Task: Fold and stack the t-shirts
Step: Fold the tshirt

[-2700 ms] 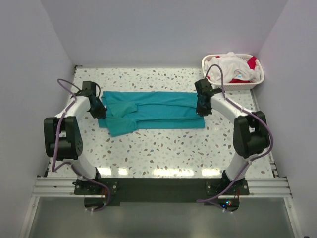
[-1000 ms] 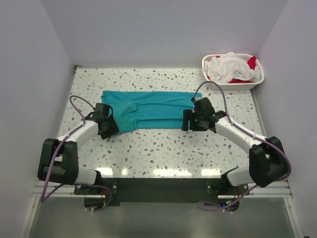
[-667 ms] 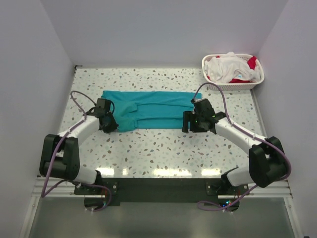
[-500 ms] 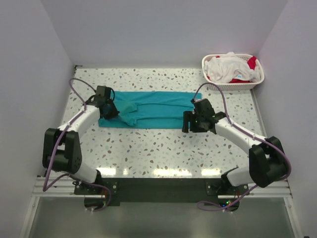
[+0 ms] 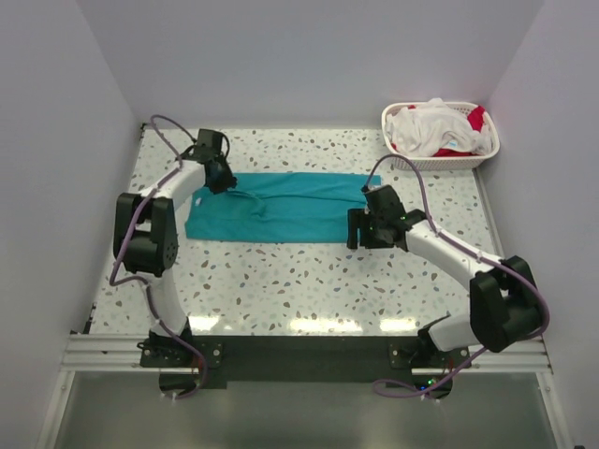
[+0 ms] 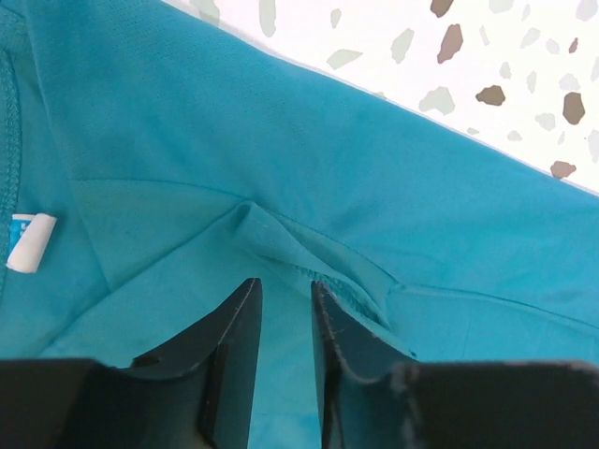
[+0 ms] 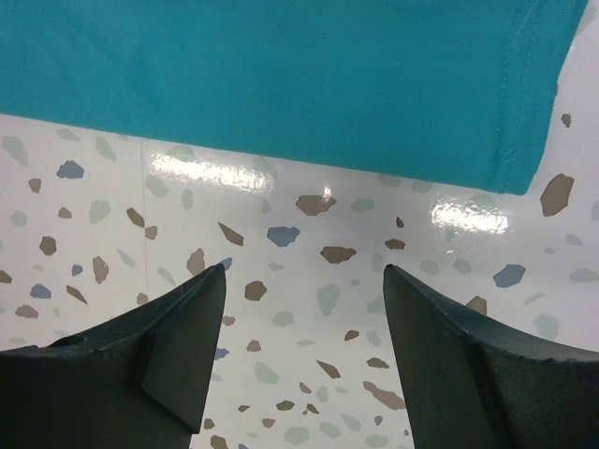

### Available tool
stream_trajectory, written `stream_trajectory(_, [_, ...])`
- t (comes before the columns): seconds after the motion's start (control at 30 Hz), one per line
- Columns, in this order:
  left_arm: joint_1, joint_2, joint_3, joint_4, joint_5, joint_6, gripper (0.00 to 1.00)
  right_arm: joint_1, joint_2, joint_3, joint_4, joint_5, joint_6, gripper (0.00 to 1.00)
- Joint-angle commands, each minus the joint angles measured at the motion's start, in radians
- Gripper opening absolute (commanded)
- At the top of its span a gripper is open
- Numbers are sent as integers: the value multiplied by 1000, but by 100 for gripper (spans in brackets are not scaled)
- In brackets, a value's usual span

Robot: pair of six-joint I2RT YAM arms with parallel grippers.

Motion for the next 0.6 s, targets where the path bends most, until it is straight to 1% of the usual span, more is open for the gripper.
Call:
stream_trajectory(0.0, [6,18,68,-19,-23,4,34,-4,19,62,1,96,-15,72])
stream_trajectory(0.1, [38,-8,37,-31,-29,-20,36,-30,50,85,-5,137,-8,72])
stream_trajectory(0.17, [78,-60,0,-19,3,-26,40,-54,65,101,-4,136,0,71])
stream_trajectory(0.23, [116,-103,-72,-16,26,-28,46,-94,94,114,2,115,6,70])
stream_trajectory(0.27, [127,-150,-101,-10,43,-25,48,-107,105,117,10,105,8,70])
stream_trajectory(0.3, [135,-176,-162,-7,46,-16,50,-125,123,122,19,92,9,68])
stream_trajectory(0.33, [144,-230,-199,-1,52,-14,55,-131,137,134,27,76,8,67])
stream_trajectory(0.37, [147,-256,-269,17,53,-13,56,-137,151,144,32,72,9,65])
stream_trajectory(0.43, [147,-311,-361,44,60,-11,57,-145,198,168,36,58,12,61])
stream_trajectory(0.47, [147,-317,-382,51,64,-11,57,-147,214,177,36,58,12,58])
stream_trajectory(0.5, [147,-318,-399,56,69,-11,57,-150,229,183,38,59,12,54])
stream_trajectory(0.57, [147,-285,-414,51,72,-7,54,-154,263,196,52,68,11,50])
